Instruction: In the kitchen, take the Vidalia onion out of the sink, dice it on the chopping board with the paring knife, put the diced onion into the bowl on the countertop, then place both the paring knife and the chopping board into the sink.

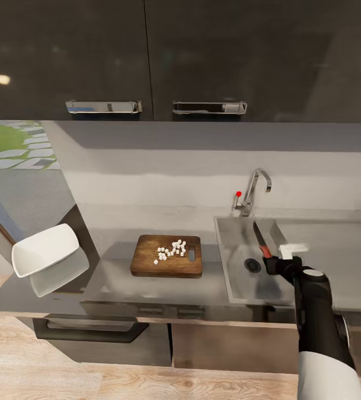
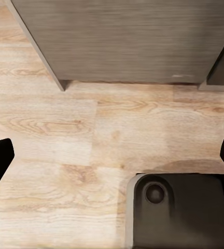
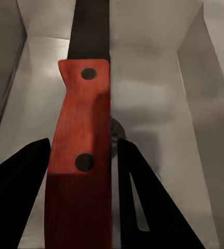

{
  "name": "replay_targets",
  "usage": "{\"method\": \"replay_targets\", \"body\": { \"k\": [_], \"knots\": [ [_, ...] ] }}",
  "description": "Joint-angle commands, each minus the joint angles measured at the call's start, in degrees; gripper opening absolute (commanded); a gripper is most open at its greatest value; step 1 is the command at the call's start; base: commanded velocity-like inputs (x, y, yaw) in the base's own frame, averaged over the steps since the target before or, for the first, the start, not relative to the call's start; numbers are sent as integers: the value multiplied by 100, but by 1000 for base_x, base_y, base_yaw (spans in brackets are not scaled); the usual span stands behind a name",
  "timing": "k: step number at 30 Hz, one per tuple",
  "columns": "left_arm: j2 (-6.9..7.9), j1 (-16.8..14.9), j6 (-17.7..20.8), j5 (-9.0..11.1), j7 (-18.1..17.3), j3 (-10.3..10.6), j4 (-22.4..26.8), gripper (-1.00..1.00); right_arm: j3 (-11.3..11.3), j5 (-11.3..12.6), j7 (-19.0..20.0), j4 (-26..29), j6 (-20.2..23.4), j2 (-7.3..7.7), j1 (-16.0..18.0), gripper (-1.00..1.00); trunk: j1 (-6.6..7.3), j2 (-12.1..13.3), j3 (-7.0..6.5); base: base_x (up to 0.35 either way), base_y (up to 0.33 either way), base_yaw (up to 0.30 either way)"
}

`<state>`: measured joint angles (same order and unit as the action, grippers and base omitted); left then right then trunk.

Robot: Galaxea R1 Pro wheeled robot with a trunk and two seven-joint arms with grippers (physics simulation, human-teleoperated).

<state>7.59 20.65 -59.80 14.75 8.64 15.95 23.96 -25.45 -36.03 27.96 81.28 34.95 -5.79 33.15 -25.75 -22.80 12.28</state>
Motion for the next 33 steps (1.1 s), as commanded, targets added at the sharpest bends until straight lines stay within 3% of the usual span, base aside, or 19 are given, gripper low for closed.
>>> {"method": "replay_targets", "body": {
  "k": [1, 4, 8, 17, 33],
  "knots": [
    [9, 1, -5, 11, 59, 49, -7, 100, -15, -59, -70, -47, 0, -69, 7, -100, -4, -12, 10, 0, 0, 0],
    [13, 1, -7, 11, 59, 49, -35, 100, -13, -3, -575, -475, -86, -173, 7, -100, -4, -12, 10, 0, 0, 0],
    [14, 1, -13, 11, 59, 46, -40, 100, -13, 239, -811, -827, -430, -192, 7, -100, -4, -12, 10, 0, 0, 0],
    [14, 1, -14, 11, 59, 42, -42, 100, -12, 316, -877, -1037, -565, -194, 7, -100, -4, -12, 10, 12, 2, 0],
    [14, 2, -14, 11, 59, 41, -37, 100, -27, 316, -932, -1206, -432, -170, 7, -100, -4, -12, 21, 152, 100, 0]
  ]
}}
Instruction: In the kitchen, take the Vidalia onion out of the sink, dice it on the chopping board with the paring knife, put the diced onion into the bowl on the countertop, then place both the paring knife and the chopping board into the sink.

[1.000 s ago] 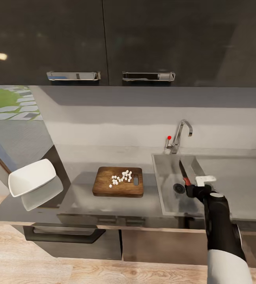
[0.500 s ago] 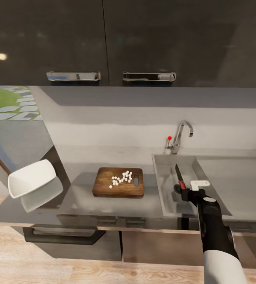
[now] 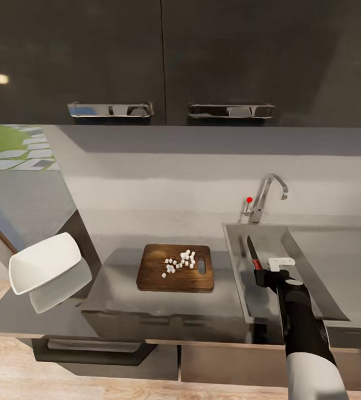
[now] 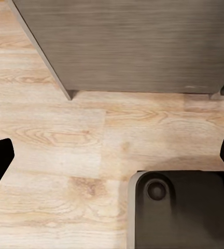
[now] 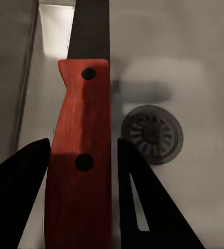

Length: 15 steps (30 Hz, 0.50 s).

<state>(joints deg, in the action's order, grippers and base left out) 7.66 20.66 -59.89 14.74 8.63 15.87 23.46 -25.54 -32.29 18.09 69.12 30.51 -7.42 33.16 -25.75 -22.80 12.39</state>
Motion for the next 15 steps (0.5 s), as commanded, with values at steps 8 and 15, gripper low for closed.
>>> {"method": "replay_targets", "body": {
  "k": [8, 15],
  "knots": [
    [8, 0, -4, 11, 59, 48, 17, 100, -201, -58, 6, -46, 16, 27, 6, -100, -4, -12, 74, 3, 2, 0],
    [8, 0, 2, 11, 59, 48, 11, 100, -214, -58, -107, -207, 17, 30, 6, -100, -4, -12, 138, 0, 0, 0]
  ]
}}
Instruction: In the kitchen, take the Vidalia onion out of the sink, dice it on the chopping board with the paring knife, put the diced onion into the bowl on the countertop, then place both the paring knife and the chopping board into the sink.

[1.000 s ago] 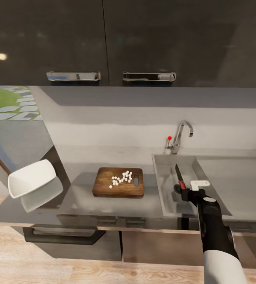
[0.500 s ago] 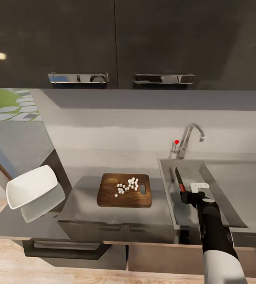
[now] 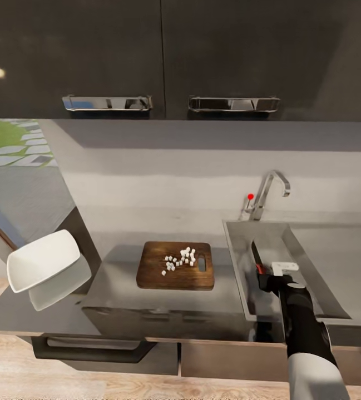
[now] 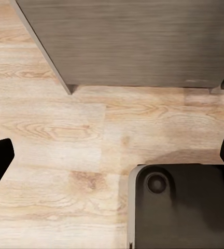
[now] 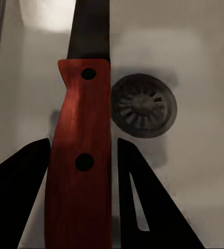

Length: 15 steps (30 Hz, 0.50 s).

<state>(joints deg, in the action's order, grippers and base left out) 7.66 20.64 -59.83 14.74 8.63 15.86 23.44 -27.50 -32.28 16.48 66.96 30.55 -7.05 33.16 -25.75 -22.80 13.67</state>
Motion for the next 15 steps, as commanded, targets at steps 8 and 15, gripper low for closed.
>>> {"method": "replay_targets", "body": {
  "k": [8, 15],
  "knots": [
    [8, 1, -3, 11, 64, 48, 11, 100, -27, -60, -193, -420, -5, 2, 7, -100, -3, -12, 84, 0, 0, 0],
    [8, 1, -3, 11, 62, 48, 11, 100, -28, -60, -215, -559, -24, 2, 7, -100, -3, -12, 148, 0, 0, 0]
  ]
}}
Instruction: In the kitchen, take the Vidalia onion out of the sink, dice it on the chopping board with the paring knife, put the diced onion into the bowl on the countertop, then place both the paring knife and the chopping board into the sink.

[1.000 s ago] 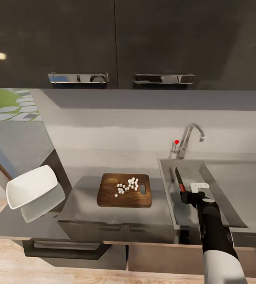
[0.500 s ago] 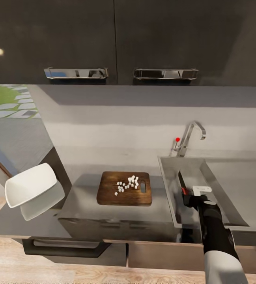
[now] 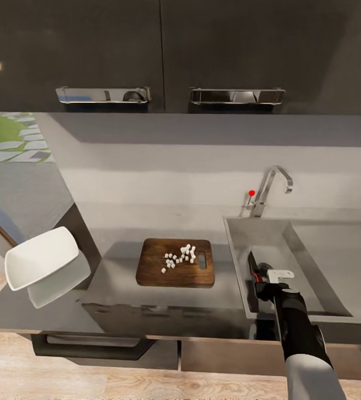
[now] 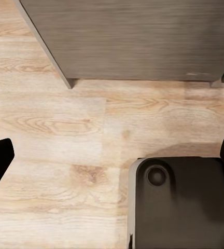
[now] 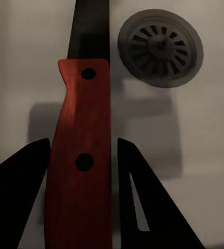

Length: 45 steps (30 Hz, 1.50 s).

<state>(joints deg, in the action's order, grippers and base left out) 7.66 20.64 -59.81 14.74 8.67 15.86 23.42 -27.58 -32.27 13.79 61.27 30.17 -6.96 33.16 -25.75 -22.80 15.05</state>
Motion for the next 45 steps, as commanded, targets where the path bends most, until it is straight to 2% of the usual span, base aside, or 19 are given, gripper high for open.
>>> {"method": "replay_targets", "body": {
  "k": [1, 8, 9, 17, 22, 27, 31, 39, 45],
  "knots": [
    [8, 1, -5, 11, 61, 49, 13, 100, -20, -60, 54, 10, 11, -7, 6, -100, -3, -12, 19, 0, 0, 0],
    [8, 1, -5, 11, 63, 49, 13, 100, -28, -72, 53, 15, -19, -1, 6, -100, -3, -12, 54, 0, 0, 0],
    [8, 1, -5, 11, 61, 49, 13, 100, -28, -74, 53, 16, -20, 0, 6, 100, -3, -12, 55, 0, 0, 0],
    [8, 2, -5, 11, 58, 49, 13, 100, -35, -69, 51, 177, -25, -2, 6, 100, -3, -12, 56, 0, 0, 0],
    [8, 3, -5, 11, 56, 49, 13, 100, 0, -54, 69, 1208, 45, -83, 6, 100, -3, -12, 56, 0, 0, 0],
    [4, 1, -5, 14, 58, 49, 13, 100, 19, -44, 89, 2123, 388, -304, 6, 100, -3, -12, 56, 0, 0, 0],
    [3, 2, -5, 15, 62, 49, 13, 100, 37, -40, 139, 2601, 550, -304, 6, 100, -3, -12, 56, 0, 0, 0],
    [7, 1, -5, 17, 61, 49, 13, 100, 124, -42, 466, 2817, 610, -304, 6, 100, -3, -12, 56, -25, 11, 0],
    [7, 1, -5, 15, 57, 49, 13, 100, 167, -39, 513, 2844, 612, -304, 6, 100, -3, -12, 56, -27, 174, 0]
  ]
}}
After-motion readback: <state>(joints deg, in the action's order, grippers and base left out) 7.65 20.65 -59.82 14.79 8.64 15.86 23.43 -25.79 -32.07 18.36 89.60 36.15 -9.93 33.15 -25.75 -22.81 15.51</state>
